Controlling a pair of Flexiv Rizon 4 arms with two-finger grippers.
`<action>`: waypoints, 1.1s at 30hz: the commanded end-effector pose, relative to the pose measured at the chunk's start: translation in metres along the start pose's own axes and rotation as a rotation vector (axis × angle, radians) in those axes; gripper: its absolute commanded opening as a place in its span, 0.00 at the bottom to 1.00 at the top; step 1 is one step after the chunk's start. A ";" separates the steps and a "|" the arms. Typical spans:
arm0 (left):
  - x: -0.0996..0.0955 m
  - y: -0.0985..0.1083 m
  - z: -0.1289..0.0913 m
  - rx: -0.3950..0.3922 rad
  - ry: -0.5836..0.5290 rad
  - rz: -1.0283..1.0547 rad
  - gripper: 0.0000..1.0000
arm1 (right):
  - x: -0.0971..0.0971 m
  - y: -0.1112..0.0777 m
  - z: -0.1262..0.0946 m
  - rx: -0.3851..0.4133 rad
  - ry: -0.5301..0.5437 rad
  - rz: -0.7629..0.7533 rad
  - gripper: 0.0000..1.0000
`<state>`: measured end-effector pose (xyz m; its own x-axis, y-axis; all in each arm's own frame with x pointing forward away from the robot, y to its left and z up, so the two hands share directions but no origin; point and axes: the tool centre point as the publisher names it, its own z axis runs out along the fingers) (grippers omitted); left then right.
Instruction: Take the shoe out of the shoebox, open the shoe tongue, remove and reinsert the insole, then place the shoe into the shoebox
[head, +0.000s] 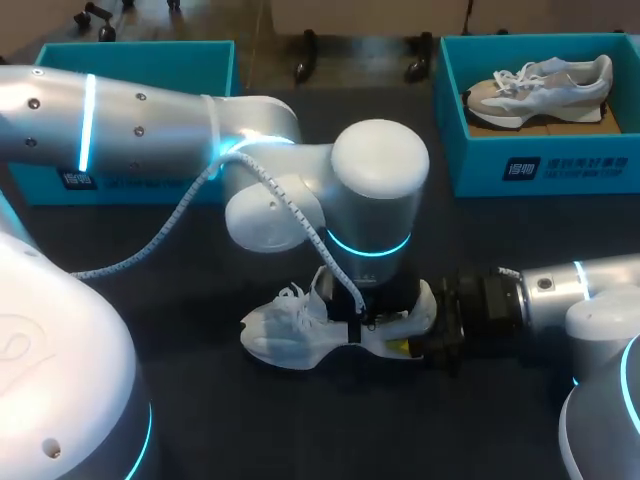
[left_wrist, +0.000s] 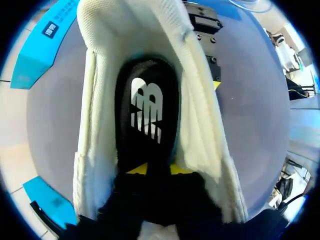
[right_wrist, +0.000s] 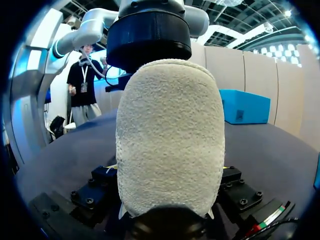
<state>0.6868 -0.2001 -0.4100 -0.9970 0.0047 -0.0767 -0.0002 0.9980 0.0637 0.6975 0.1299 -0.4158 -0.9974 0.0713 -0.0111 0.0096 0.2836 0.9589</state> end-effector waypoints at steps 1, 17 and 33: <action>-0.006 -0.004 0.010 -0.016 -0.020 -0.019 0.00 | 0.001 0.003 0.001 0.006 0.003 0.000 0.00; -0.011 0.018 -0.019 0.188 0.125 -0.026 0.00 | 0.001 0.003 0.001 0.006 0.003 0.000 0.00; -0.003 0.029 -0.053 0.484 0.243 -0.012 0.00 | 0.001 0.003 0.001 0.006 0.003 0.000 0.00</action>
<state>0.6907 -0.1862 -0.3597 -0.9849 0.0353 0.1694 -0.0128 0.9615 -0.2744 0.6976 0.1299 -0.4137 -0.9975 0.0705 -0.0111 0.0093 0.2831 0.9590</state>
